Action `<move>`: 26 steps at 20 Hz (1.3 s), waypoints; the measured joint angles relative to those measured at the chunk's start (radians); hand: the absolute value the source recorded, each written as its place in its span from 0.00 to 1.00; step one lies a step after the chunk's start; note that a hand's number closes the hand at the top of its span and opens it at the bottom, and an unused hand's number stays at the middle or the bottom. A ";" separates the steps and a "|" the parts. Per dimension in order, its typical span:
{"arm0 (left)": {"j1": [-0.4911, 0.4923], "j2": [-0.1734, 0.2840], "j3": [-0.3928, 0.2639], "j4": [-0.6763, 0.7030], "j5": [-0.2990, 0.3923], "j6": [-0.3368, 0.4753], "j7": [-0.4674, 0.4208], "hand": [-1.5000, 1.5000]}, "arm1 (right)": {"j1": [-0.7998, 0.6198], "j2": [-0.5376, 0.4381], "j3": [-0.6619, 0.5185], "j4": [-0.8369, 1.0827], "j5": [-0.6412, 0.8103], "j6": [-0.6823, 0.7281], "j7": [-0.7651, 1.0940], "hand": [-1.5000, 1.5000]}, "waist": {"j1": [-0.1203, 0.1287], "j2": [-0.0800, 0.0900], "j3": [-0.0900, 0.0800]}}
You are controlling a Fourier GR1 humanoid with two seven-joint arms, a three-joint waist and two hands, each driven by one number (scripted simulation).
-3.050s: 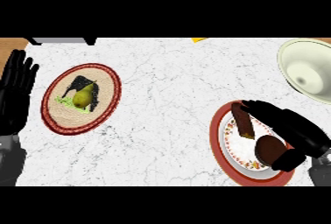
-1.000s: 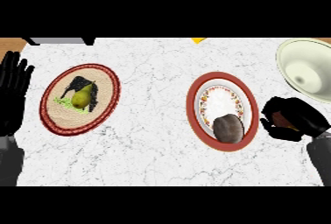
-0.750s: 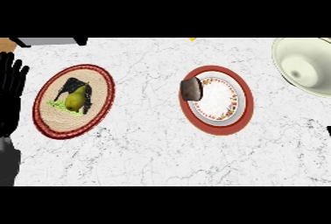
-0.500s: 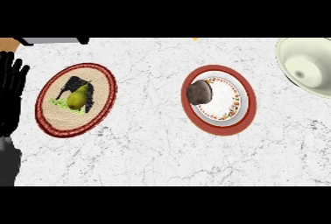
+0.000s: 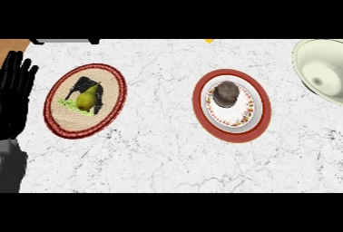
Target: Pick the sweet potato from the plate and place it in the bowl
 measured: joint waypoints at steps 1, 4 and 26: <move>0.001 -0.003 -0.002 0.004 -0.002 0.001 -0.003 0.50 | -0.010 -0.017 -0.014 0.014 -0.013 0.007 -0.026 1.00 | 0.003 -0.001 0.000; -0.001 -0.005 -0.005 0.010 -0.005 0.000 -0.006 0.50 | -0.040 -0.064 -0.053 0.050 -0.052 0.015 -0.076 1.00 | 0.009 -0.004 -0.001; -0.065 -0.031 -0.059 0.046 -0.038 0.003 -0.002 0.50 | -0.374 -0.115 0.048 0.100 -0.175 0.291 0.021 1.00 | 0.067 -0.004 -0.013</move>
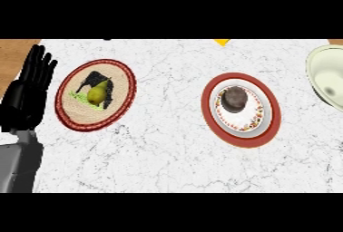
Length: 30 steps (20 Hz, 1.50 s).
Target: Pick the sweet potato from the plate and place it in the bowl
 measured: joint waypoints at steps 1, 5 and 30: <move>-0.006 -0.002 -0.003 0.002 -0.003 0.003 0.004 0.50 | -0.019 0.014 0.019 -0.005 0.006 0.003 0.012 1.00 | 0.002 0.000 0.000; -0.003 0.006 0.003 -0.005 0.006 -0.007 0.008 0.50 | -0.078 0.077 0.085 -0.011 0.026 0.010 0.043 1.00 | 0.005 -0.001 -0.001; -0.001 0.003 0.019 -0.001 -0.001 0.000 0.001 0.50 | -0.211 0.449 0.132 0.244 0.044 -0.127 0.184 0.00 | -0.014 0.007 0.002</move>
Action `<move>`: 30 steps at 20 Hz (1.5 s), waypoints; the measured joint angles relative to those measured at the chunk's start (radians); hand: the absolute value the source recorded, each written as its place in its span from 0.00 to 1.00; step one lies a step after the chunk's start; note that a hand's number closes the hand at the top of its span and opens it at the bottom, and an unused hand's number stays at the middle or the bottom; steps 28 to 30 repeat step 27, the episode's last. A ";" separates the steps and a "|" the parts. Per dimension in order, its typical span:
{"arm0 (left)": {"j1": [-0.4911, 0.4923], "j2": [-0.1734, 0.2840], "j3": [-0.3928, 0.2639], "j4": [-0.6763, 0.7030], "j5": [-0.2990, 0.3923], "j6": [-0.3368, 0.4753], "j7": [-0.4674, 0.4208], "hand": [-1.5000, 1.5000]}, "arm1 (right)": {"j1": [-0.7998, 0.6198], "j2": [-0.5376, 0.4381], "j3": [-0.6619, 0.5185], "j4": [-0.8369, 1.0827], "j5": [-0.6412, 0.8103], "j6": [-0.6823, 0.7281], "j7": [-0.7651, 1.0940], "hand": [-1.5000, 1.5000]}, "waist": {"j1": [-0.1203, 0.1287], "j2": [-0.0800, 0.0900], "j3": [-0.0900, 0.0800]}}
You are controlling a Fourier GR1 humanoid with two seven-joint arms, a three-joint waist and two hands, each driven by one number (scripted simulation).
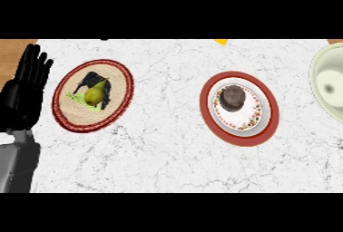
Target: Pick the sweet potato from the plate and place it in the bowl
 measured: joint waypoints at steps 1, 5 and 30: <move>-0.006 0.003 0.004 0.002 0.000 0.001 0.001 0.50 | -0.002 0.004 -0.019 0.006 -0.020 0.005 -0.005 0.00 | -0.001 0.000 0.000; -0.009 0.003 0.004 0.011 -0.002 -0.001 -0.002 0.50 | -0.009 0.004 -0.109 0.016 -0.106 -0.020 -0.014 0.00 | -0.003 0.001 0.001; 0.007 -0.002 0.015 -0.011 0.006 0.004 -0.007 0.50 | 0.151 -0.282 -0.397 0.068 -0.382 0.142 0.018 0.00 | -0.015 0.015 0.013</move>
